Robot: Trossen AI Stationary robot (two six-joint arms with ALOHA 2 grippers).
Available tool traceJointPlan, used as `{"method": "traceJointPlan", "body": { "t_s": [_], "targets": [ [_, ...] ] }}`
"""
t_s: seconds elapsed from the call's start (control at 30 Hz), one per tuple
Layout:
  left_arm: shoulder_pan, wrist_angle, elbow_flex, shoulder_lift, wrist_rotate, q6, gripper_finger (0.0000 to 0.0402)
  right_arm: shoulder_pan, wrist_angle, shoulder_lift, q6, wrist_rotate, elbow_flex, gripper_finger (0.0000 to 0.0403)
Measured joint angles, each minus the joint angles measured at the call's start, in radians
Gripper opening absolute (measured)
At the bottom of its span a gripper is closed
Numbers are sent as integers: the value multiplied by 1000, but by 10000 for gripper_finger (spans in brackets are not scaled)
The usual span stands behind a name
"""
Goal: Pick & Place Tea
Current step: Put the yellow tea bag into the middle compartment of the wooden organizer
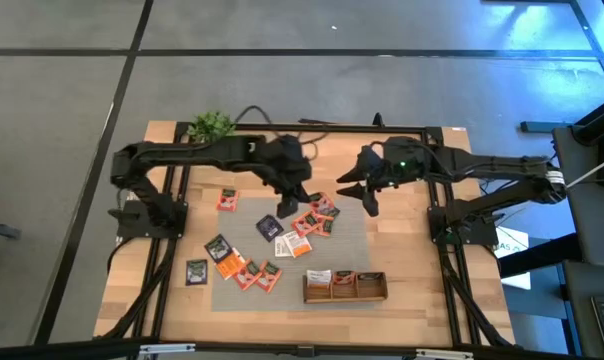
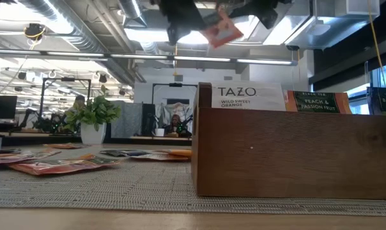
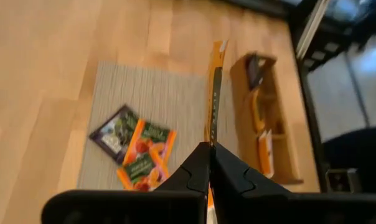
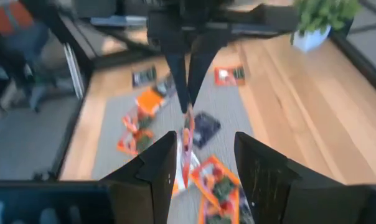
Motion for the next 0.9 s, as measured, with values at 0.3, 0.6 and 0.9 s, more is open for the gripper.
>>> {"method": "traceJointPlan", "body": {
  "t_s": [0.3, 0.6, 0.9],
  "targets": [
    [-39, -174, 195, 161, -94, 92, 3, 2, -137, 126, -104, -86, 87, 163],
    [-41, -156, 207, 171, -108, 84, 3, 18, -126, 182, -130, -81, 87, 163],
    [-41, -160, 207, 171, -108, 84, 3, 17, -72, 200, -114, -77, 88, 138]
  ]
}}
